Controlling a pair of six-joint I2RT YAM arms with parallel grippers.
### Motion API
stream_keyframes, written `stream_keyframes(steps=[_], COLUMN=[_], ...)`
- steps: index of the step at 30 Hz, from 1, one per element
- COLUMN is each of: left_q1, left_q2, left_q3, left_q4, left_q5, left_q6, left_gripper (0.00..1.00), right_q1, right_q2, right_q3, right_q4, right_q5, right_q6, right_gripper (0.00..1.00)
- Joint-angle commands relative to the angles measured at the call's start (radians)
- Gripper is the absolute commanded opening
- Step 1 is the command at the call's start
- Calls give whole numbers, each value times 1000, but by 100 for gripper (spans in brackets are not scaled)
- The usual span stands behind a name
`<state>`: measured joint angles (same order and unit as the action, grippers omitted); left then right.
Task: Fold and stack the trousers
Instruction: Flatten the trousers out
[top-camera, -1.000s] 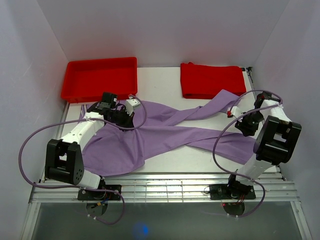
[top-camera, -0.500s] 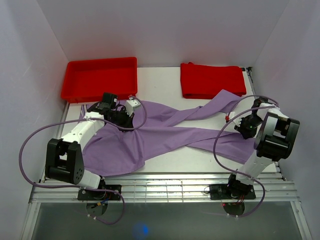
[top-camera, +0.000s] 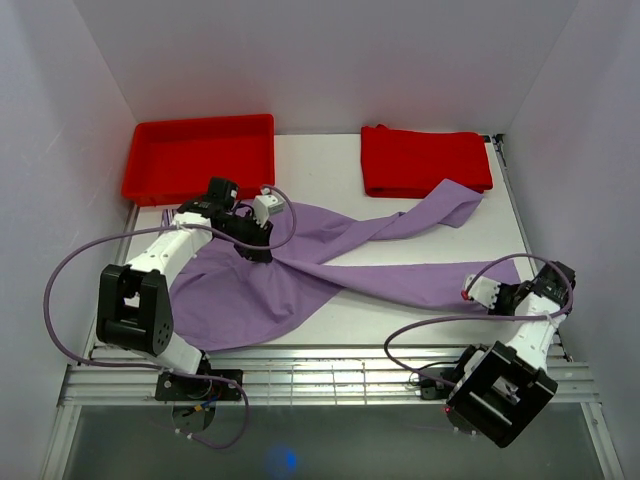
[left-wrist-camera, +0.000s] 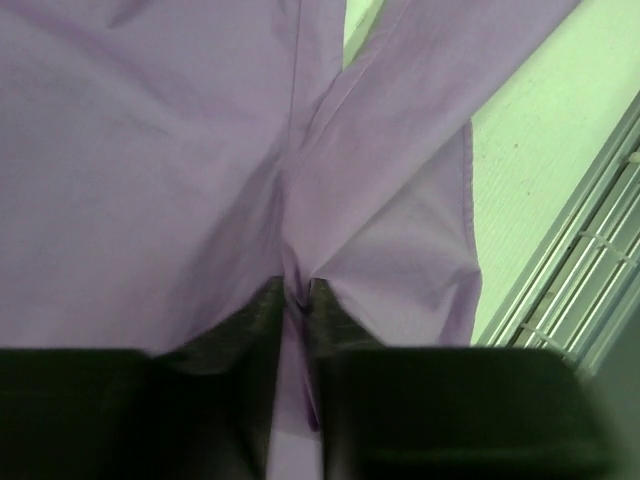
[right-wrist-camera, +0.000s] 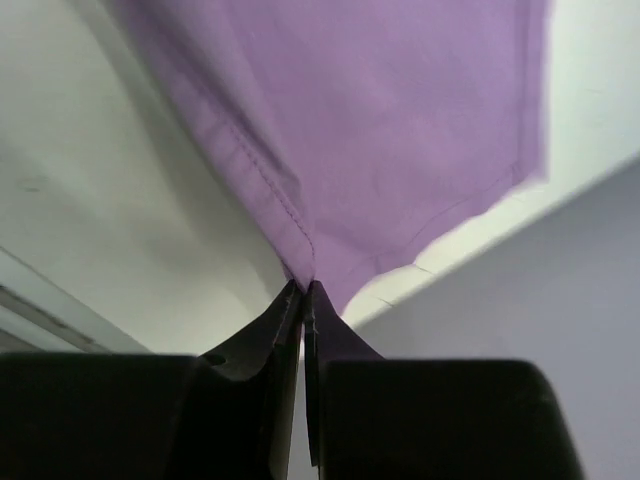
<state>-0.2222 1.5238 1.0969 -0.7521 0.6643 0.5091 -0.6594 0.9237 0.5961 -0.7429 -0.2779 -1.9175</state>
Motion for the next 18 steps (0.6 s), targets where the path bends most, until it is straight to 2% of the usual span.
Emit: stream_keyframes(steps=[1, 4, 8, 12, 16, 18], left_q1=[12, 72, 193, 342, 414, 443], left_q2=[-45, -106, -212, -283, -317, -314], left_q3=[11, 43, 40, -49, -250, -325], left_q4=[-24, -93, -255, -375, -386, -323], left_q5=[-41, -49, -83, -146, -315, -374], left_q6=[5, 26, 106, 218, 250, 235], left_gripper=[35, 57, 58, 58, 57, 56], right_q1=[-42, -42, -42, -42, -42, -42], right_q2=[38, 70, 89, 87, 75, 75], right_q3=[-74, -68, -48, -45, -53, -59], right_q4=[145, 166, 169, 155, 143, 148], right_q5=[81, 100, 106, 100, 86, 88], right_q6=[-250, -236, -219, -219, -230, -232], right_gripper=[8, 8, 8, 8, 8, 8])
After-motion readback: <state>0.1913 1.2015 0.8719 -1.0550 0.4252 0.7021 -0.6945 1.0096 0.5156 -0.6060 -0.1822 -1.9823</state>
